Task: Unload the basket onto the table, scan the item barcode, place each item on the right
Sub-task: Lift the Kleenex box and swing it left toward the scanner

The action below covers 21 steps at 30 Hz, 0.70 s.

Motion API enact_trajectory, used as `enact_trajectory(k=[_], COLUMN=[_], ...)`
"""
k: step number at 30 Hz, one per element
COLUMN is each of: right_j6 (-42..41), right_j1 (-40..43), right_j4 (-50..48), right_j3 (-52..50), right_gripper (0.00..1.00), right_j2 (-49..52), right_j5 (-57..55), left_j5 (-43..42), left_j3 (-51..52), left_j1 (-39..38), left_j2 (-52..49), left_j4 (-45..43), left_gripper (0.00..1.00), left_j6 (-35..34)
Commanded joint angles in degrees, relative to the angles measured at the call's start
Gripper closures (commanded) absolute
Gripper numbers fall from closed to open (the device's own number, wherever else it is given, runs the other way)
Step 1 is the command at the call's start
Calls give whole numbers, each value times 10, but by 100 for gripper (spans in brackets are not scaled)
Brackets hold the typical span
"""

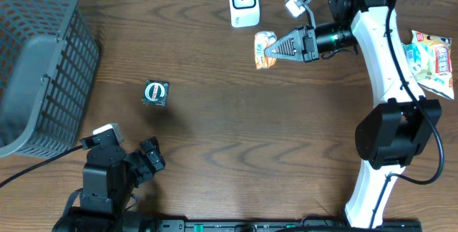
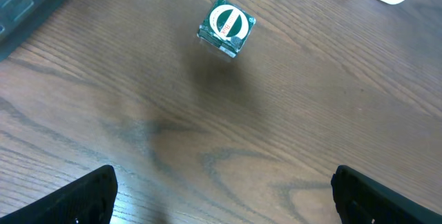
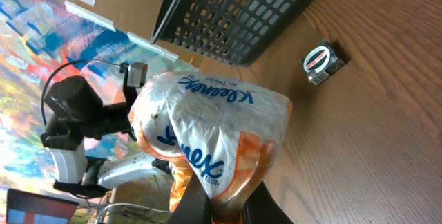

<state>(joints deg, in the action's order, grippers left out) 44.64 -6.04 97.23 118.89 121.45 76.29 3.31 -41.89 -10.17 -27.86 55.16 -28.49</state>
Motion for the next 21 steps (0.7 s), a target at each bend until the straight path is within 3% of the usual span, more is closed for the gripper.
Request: enact_trajectory(k=[1, 21], right_j6=[13, 13], right_j1=[-6, -19], right_j4=[-2, -11], right_j3=[3, 3], right_gripper=[99, 99], right_j2=[1, 1], right_j5=[17, 19], left_j5=[2, 2], left_j3=[-1, -1], left_j1=[1, 1], left_j2=[3, 3], left_j4=[1, 1], left_gripper=[3, 3], left_j6=[1, 1])
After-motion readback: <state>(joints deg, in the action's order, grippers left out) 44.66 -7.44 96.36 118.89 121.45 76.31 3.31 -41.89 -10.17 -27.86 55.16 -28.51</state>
